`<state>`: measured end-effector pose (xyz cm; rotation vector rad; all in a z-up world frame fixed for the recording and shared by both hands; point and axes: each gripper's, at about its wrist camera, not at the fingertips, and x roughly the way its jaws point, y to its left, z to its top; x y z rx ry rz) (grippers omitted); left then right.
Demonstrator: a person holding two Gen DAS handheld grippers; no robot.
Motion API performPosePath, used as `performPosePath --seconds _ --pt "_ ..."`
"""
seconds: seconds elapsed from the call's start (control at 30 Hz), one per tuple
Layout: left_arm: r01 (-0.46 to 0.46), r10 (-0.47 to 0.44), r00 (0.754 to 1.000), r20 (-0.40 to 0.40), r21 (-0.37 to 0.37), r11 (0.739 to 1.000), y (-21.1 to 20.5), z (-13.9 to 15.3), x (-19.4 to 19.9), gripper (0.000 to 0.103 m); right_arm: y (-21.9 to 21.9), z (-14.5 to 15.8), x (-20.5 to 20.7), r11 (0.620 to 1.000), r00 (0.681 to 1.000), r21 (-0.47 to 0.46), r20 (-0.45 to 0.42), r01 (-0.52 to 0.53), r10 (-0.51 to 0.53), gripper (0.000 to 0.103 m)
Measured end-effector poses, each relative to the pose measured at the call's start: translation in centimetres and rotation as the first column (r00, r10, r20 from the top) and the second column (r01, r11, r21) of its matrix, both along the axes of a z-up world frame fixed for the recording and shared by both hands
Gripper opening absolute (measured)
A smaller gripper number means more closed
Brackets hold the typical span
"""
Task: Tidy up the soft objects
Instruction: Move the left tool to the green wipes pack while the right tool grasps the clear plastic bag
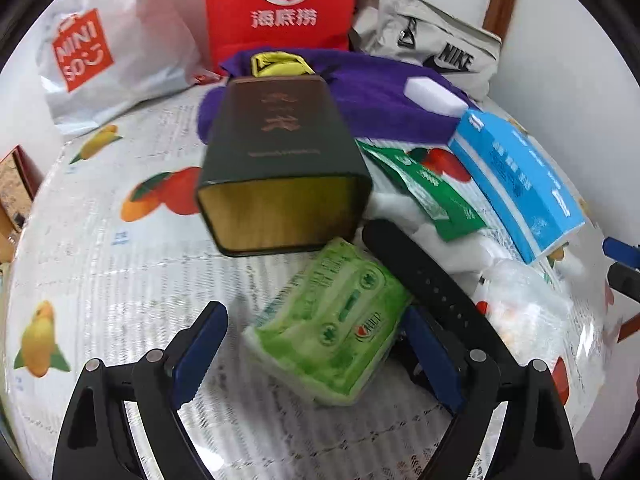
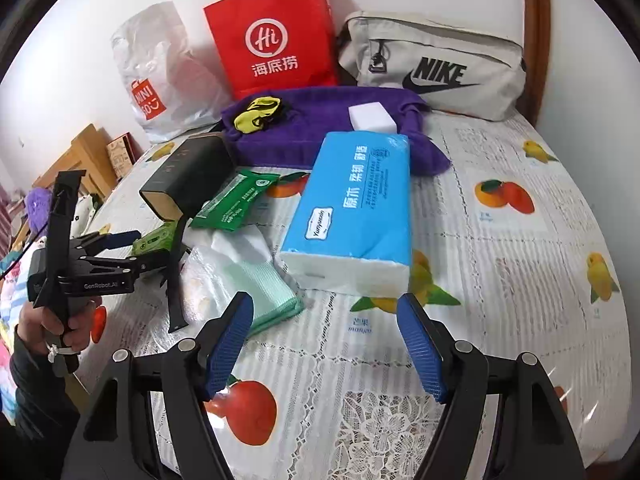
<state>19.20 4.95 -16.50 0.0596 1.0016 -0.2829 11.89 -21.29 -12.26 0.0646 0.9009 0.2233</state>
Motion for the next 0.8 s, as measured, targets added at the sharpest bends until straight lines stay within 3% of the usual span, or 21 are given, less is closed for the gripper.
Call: performPosePath --seconds 0.1,0.23,0.67,0.7,0.73,0.77,0.8 --pt "0.015 -0.015 1.0 0.017 0.018 1.0 -0.5 -0.4 0.0 0.089 0.3 -0.1 -0.1 1.0 1.0 0.002 0.007 -0.017 0.017 0.074" --pt "-0.005 0.006 1.0 0.025 -0.017 1.0 0.1 0.0 -0.4 0.073 1.4 -0.6 0.0 0.998 0.999 0.019 -0.004 -0.053 0.053 0.074" --pt "-0.143 0.143 0.99 0.02 -0.011 0.99 3.2 0.1 -2.8 0.072 6.5 -3.7 1.1 0.98 0.98 0.052 -0.045 -0.192 0.195 0.071" --pt "-0.144 0.144 0.989 0.021 -0.006 0.99 3.1 0.1 -2.9 0.072 6.7 -3.7 1.2 0.977 0.978 0.065 -0.037 -0.201 0.204 0.066" --pt "-0.146 0.145 0.989 0.022 0.0 0.989 3.0 0.1 -2.9 0.072 6.9 -3.7 1.2 0.975 0.976 0.07 -0.032 -0.211 0.213 0.047" --pt "-0.146 0.146 0.989 0.024 0.006 0.989 2.9 0.1 -2.9 0.072 7.2 -3.7 1.2 0.972 0.973 0.07 -0.032 -0.225 0.228 0.017" --pt "-0.148 0.148 0.989 0.025 0.011 0.989 2.9 0.0 -2.9 0.072 7.3 -3.6 1.1 0.97 0.971 0.069 -0.031 -0.234 0.236 0.008"
